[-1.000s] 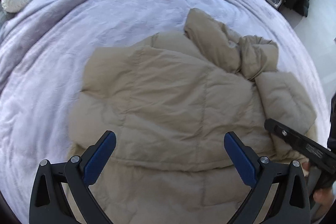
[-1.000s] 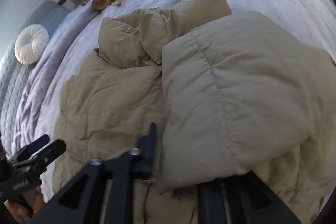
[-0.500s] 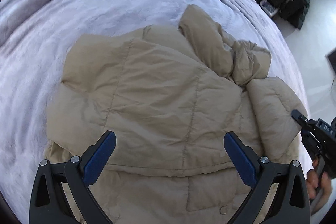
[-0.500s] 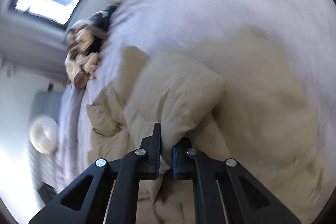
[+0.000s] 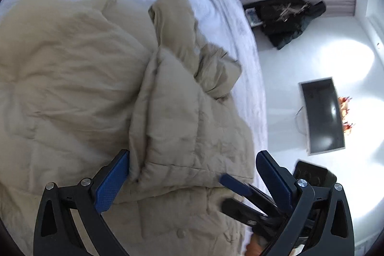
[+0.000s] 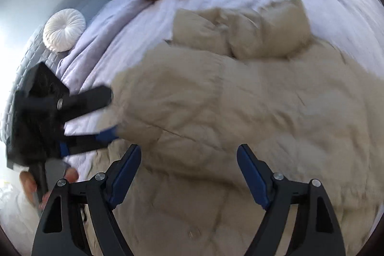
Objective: Fold large clothes
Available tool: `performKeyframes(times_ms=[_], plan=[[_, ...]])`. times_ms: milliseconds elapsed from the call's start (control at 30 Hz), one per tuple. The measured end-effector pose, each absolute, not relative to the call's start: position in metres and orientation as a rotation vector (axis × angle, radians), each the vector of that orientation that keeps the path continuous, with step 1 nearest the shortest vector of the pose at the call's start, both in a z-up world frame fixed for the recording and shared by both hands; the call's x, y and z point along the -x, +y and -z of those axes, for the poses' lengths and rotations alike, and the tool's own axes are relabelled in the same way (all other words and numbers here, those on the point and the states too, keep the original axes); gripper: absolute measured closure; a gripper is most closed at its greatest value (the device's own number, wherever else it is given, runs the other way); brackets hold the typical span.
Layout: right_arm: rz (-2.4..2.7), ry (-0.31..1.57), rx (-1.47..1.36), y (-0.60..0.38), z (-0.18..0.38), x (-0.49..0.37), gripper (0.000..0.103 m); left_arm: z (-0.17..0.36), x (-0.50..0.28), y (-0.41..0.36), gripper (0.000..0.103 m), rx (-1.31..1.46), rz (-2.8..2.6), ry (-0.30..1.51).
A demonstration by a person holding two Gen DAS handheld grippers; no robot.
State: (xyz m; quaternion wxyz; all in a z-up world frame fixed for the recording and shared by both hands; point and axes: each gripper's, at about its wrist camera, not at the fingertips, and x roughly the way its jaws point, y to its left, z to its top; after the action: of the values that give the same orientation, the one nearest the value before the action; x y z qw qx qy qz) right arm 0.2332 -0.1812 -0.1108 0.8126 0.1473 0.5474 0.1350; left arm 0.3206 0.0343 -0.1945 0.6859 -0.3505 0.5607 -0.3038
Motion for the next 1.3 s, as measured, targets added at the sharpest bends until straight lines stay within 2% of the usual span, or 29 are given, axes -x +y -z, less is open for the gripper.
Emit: performKeyframes(times_ms=[100,167,200,233,267,300,500,533,567,600,633,667,700,833,967,1033,1100,1167,1300], plan=[[-0.229,1.202,-0.416,-0.217,0.116,-0.215,0.018,0.200,-0.327,0.021,0.000,0.767,0.681,1.277],[-0.162,1.223,-0.511,-0.257,0.122,-0.196,0.018,0.201,-0.329,0.014,0.004,0.712,0.639,1.290],[-0.133,1.225,-0.549,-0.272,0.124,-0.192,0.018,0.200,-0.328,0.013,0.022,0.687,0.625,1.292],[-0.095,1.220,-0.599,-0.291,0.127,-0.184,0.018,0.199,-0.328,0.011,0.050,0.664,0.616,1.297],[-0.064,1.212,-0.645,-0.307,0.129,-0.177,0.018,0.199,-0.327,0.011,0.067,0.624,0.599,1.306],[-0.031,1.201,-0.693,-0.318,0.131,-0.175,0.018,0.198,-0.325,0.013,0.089,0.603,0.593,1.306],[0.077,1.076,-0.961,-0.385,0.142,-0.155,0.018,0.195,-0.301,0.039,0.089,0.526,0.527,1.261],[0.090,1.058,-0.990,-0.391,0.146,-0.156,0.021,0.198,-0.301,0.040,0.089,0.507,0.500,1.270],[0.095,1.050,-1.007,-0.393,0.149,-0.158,0.047,0.201,-0.302,0.042,0.089,0.491,0.486,1.272],[0.113,1.051,-1.017,-0.396,0.155,-0.160,0.085,0.203,-0.304,0.042,0.089,0.477,0.482,1.275],[0.139,1.074,-1.010,-0.399,0.162,-0.162,0.089,0.201,-0.304,0.044,0.088,0.460,0.469,1.277],[0.161,1.083,-1.006,-0.398,0.167,-0.164,0.089,0.197,-0.303,0.048,0.088,0.445,0.452,1.271],[0.169,1.079,-1.006,-0.397,0.170,-0.166,0.089,0.194,-0.301,0.052,0.083,0.425,0.436,1.266],[0.178,1.082,-0.969,-0.391,0.174,-0.171,0.089,0.170,-0.294,0.071,0.083,0.296,0.322,1.223],[0.170,1.104,-0.912,-0.383,0.167,-0.180,0.087,0.145,-0.294,0.068,0.083,0.316,0.373,1.155],[0.155,1.135,-0.870,-0.379,0.161,-0.183,0.073,0.148,-0.298,0.046,0.083,0.274,0.390,1.158],[0.092,1.151,-0.798,-0.372,0.147,-0.182,0.043,0.165,-0.303,0.028,0.083,0.190,0.351,1.188],[-0.032,1.108,-0.692,-0.361,0.119,-0.178,0.037,0.187,-0.311,0.019,0.083,0.178,0.319,1.233],[-0.049,0.968,-0.672,-0.382,0.085,-0.170,0.037,0.198,-0.314,0.028,0.083,0.250,0.312,1.242]])
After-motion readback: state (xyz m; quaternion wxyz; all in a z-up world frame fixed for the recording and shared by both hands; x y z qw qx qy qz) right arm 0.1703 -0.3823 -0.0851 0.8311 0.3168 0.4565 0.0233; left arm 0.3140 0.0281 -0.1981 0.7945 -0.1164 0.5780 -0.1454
